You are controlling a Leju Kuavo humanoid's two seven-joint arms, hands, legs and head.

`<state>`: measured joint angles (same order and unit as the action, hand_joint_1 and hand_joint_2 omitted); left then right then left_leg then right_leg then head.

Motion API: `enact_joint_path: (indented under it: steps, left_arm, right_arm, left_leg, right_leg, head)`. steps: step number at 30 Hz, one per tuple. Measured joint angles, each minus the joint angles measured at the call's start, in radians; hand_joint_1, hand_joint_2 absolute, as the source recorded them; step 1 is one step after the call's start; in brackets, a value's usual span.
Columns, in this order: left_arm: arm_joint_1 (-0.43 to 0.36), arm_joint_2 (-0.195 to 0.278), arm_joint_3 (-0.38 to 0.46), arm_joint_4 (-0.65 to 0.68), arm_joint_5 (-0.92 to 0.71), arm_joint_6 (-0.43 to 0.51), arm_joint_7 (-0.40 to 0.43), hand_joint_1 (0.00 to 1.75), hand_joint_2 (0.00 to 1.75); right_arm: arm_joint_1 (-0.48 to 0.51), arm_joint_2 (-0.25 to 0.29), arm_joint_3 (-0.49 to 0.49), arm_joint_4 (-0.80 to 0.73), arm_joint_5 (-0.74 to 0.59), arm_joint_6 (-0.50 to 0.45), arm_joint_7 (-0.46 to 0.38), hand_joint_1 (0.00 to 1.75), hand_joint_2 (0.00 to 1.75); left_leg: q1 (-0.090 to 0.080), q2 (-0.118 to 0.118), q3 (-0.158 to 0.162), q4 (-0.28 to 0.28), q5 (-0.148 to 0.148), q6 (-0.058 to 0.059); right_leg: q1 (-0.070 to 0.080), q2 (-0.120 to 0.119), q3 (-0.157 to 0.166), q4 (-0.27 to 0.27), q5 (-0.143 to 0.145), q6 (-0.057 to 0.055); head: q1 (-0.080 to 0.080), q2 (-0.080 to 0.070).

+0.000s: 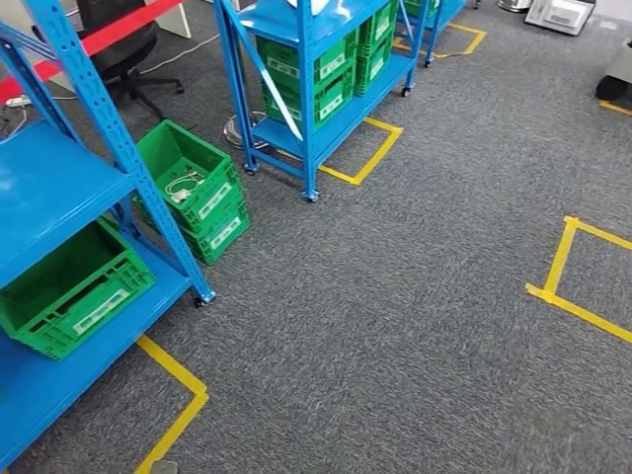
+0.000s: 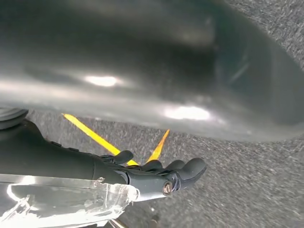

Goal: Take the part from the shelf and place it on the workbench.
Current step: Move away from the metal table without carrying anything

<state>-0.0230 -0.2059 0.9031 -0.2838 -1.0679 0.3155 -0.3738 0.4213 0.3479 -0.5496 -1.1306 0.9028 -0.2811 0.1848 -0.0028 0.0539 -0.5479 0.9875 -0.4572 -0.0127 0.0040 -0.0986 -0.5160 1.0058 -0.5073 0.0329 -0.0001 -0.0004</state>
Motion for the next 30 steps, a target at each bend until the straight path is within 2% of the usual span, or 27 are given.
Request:
enact_joint_path:
  steps: [1,3,5,6,7,8,9,10,11,12,13,14,16,17,18,19,20,21,22,23,24,25,27,28,29,30]
  left_arm:
    - [0.002,0.0,0.0,0.0,0.0,0.0,0.0,0.0,0.0]
    - [0.005,-0.001,0.001,-0.001,-0.002,0.0,0.0,0.0,0.0]
    - [0.004,-0.003,0.002,-0.001,-0.006,0.0,0.0,0.0,0.0]
    - [0.003,-0.004,0.002,-0.001,-0.008,0.0,0.0,0.0,0.0]
    - [0.003,-0.004,0.003,-0.001,-0.01,0.0,0.0,0.0,0.0]
    - [0.004,-0.004,0.004,-0.001,-0.01,0.0,0.0,0.0,0.0]
    - [0.004,-0.004,0.006,-0.001,-0.01,0.0,0.0,0.0,0.0]
    - [0.005,-0.005,0.007,-0.001,-0.011,0.0,0.0,0.0,0.0]
    - [0.005,-0.005,0.008,-0.001,-0.012,0.0,0.0,0.0,0.0]
    - [0.004,-0.005,0.008,-0.001,-0.013,0.0,0.0,0.0,0.0]
    - [0.004,-0.005,0.009,-0.001,-0.015,0.0,0.0,0.0,0.0]
    - [0.004,-0.005,0.01,-0.002,-0.017,0.0,0.0,0.0,0.0]
    - [0.007,-0.005,0.014,-0.002,-0.02,0.0,0.0,0.0,0.0]
    - [0.008,-0.005,0.016,-0.002,-0.021,0.0,0.0,0.0,0.0]
    - [0.009,-0.005,0.018,-0.002,-0.021,0.0,0.0,0.0,0.0]
    - [0.007,-0.006,0.019,-0.003,-0.021,0.0,0.0,0.0,0.0]
    - [0.006,-0.006,0.019,-0.003,-0.021,0.0,-0.001,0.0,0.0]
    - [0.004,-0.006,0.019,-0.003,-0.021,0.0,-0.001,0.0,0.0]
    - [0.004,-0.006,0.019,-0.003,-0.021,0.0,-0.002,0.0,0.0]
    - [0.005,-0.006,0.019,-0.003,-0.021,0.0,-0.002,0.0,0.0]
    - [0.006,-0.006,0.019,-0.003,-0.021,0.0,-0.003,0.0,0.0]
    - [0.007,-0.006,0.02,-0.003,-0.021,0.0,-0.003,0.0,0.0]
    - [0.005,-0.006,0.02,-0.004,-0.021,0.0,-0.003,0.0,0.0]
    - [0.003,-0.007,0.02,-0.005,-0.022,0.0,-0.004,0.0,0.0]
    - [0.002,-0.007,0.021,-0.005,-0.023,0.0,-0.004,0.0,0.0]
    - [0.001,-0.007,0.021,-0.006,-0.023,0.0,-0.005,0.0,0.0]
  right_arm:
    - [-0.002,0.0,0.0,0.0,0.001,0.0,-0.001,0.0,0.0]
    - [-0.004,0.0,0.001,0.0,0.002,0.001,-0.004,0.0,0.0]
    - [-0.002,0.0,0.001,0.0,0.004,0.002,-0.007,0.0,0.0]
    - [-0.001,0.0,0.001,0.0,0.004,0.002,-0.008,0.0,0.0]
    - [0.0,0.0,0.001,0.0,0.004,0.003,-0.008,0.0,0.0]
    - [0.0,0.0,0.001,0.001,0.004,0.003,-0.009,0.0,0.0]
    - [0.0,0.0,0.001,0.001,0.004,0.003,-0.009,0.0,0.0]
    - [0.0,0.0,0.001,0.001,0.004,0.003,-0.009,0.0,0.0]
    - [0.0,0.0,0.001,0.001,0.004,0.003,-0.009,0.0,0.0]
    - [-0.001,0.0,0.001,0.001,0.004,0.003,-0.009,0.0,0.0]
    - [-0.001,0.0,0.002,0.001,0.004,0.003,-0.009,0.0,0.0]
    - [-0.001,0.0,0.002,0.001,0.004,0.003,-0.008,0.0,0.0]
    - [-0.001,0.0,0.002,0.001,0.004,0.003,-0.006,0.0,0.0]
    - [-0.001,0.0,0.002,0.0,0.004,0.003,-0.006,0.0,0.0]
    - [-0.001,0.0,0.001,0.0,0.004,0.004,-0.006,0.0,0.0]
    - [0.0,0.0,0.001,0.0,0.004,0.004,-0.006,0.0,0.0]
    - [0.001,0.0,0.001,0.0,0.004,0.004,-0.005,0.0,0.0]
    - [0.002,0.0,0.001,0.0,0.004,0.004,-0.005,0.0,0.0]
    - [0.003,0.0,0.0,0.0,0.004,0.004,-0.005,0.0,0.0]
    - [0.003,0.0,0.0,0.0,0.004,0.004,-0.005,0.0,0.0]
    - [0.002,0.0,0.0,0.0,0.004,0.004,-0.005,0.0,0.0]
    - [0.001,0.0,0.0,0.0,0.004,0.004,-0.005,0.0,0.0]
    - [0.001,0.0,0.001,0.0,0.004,0.005,-0.005,0.0,0.0]
    - [0.001,0.0,0.001,0.0,0.005,0.005,-0.005,0.0,0.0]
    - [0.001,0.0,0.001,0.0,0.005,0.005,-0.005,0.0,0.0]
    - [0.0,0.0,0.001,0.0,0.006,0.006,-0.006,0.0,0.0]
  left_leg:
    - [0.001,-0.009,0.0,-0.002,0.002,0.006]
    - [0.005,-0.027,0.001,-0.006,0.006,0.019]
    - [0.008,-0.046,0.0,-0.007,0.009,0.027]
    - [0.008,-0.058,-0.001,-0.007,0.01,0.029]
    - [0.008,-0.07,-0.001,-0.007,0.01,0.029]
    - [0.008,-0.082,0.0,-0.007,0.01,0.029]
    - [0.009,-0.094,0.001,-0.007,0.01,0.028]
    - [0.01,-0.108,0.003,-0.006,0.01,0.027]
    - [0.011,-0.121,0.004,-0.005,0.009,0.024]
    - [0.011,-0.134,0.003,-0.003,0.008,0.019]
    - [0.011,-0.146,0.002,-0.001,0.008,0.012]
    - [0.01,-0.156,-0.001,-0.001,0.01,0.005]
    - [0.013,-0.171,-0.007,-0.003,0.015,-0.008]
    - [0.014,-0.164,-0.011,0.001,0.012,-0.012]
    - [0.013,-0.146,-0.022,0.02,-0.003,-0.016]
    - [0.012,-0.121,-0.042,0.063,-0.03,-0.019]
    - [0.011,-0.095,-0.073,0.127,-0.065,-0.022]
    - [0.01,-0.079,-0.108,0.2,-0.099,-0.024]
    - [0.011,-0.071,-0.138,0.262,-0.122,-0.025]
    - [0.011,-0.068,-0.152,0.293,-0.126,-0.026]
    - [0.011,-0.066,-0.146,0.284,-0.109,-0.026]
    - [0.011,-0.06,-0.121,0.236,-0.077,-0.025]
    - [0.008,-0.017,-0.045,0.094,-0.015,-0.021]
    - [0.006,0.003,-0.018,0.042,0.0,-0.017]
    - [0.004,0.016,-0.004,0.012,0.003,-0.013]
    - [0.002,0.014,-0.002,0.002,0.0,-0.008]
  right_leg:
    - [-0.002,-0.002,0.004,-0.001,-0.002,0.006]
    - [-0.005,0.032,-0.005,0.034,-0.028,0.017]
    - [-0.008,0.08,-0.06,0.153,-0.093,0.024]
    - [-0.008,0.09,-0.096,0.225,-0.124,0.025]
    - [-0.008,0.094,-0.125,0.28,-0.14,0.026]
    - [-0.009,0.095,-0.138,0.297,-0.135,0.026]
    - [-0.01,0.097,-0.132,0.274,-0.109,0.025]
    - [-0.012,0.104,-0.107,0.214,-0.07,0.025]
    - [-0.016,0.123,-0.074,0.14,-0.033,0.026]
    - [-0.02,0.144,-0.046,0.075,-0.007,0.026]
    - [-0.022,0.16,-0.027,0.031,0.007,0.023]
    - [-0.022,0.169,-0.017,0.013,0.009,0.018]
    - [-0.019,0.153,-0.013,0.01,0.013,0.002]
    - [-0.019,0.143,-0.011,0.009,0.016,-0.005]
    - [-0.019,0.133,-0.011,0.006,0.018,-0.012]
    - [-0.02,0.12,-0.012,0.004,0.02,-0.018]
    - [-0.018,0.106,-0.012,0.003,0.019,-0.022]
    - [-0.016,0.092,-0.013,0.003,0.019,-0.024]
    - [-0.015,0.078,-0.014,0.003,0.018,-0.026]
    - [-0.015,0.065,-0.014,0.003,0.017,-0.027]
    - [-0.014,0.052,-0.013,0.003,0.016,-0.027]
    - [-0.015,0.041,-0.01,0.003,0.014,-0.025]
    - [-0.011,0.021,-0.005,0.005,0.008,-0.018]
    - [-0.008,0.012,-0.005,0.006,0.005,-0.013]
    - [-0.004,0.003,-0.004,0.006,0.001,-0.009]
    - [-0.002,-0.007,-0.001,0.004,-0.001,-0.004]
  head:
    - [0.001,0.0]
    - [0.004,0.0]
    - [0.009,0.0]
    - [0.01,0.0]
    - [0.01,0.0]
    - [0.01,0.0]
    - [0.01,0.0]
    - [0.01,0.0]
    - [0.01,0.0]
    - [0.01,0.0]
    - [0.01,0.0]
    - [0.01,0.0]
    - [0.009,0.0]
    - [0.009,0.0]
    - [0.006,0.0]
    - [0.004,0.0]
    - [0.001,0.0]
    - [-0.002,0.0]
    - [-0.002,0.0]
    - [-0.002,0.0]
    - [-0.002,0.0]
    - [-0.002,0.0]
    - [-0.003,0.0]
    - [-0.003,0.0]
    - [-0.001,0.0]
    - [0.001,0.0]
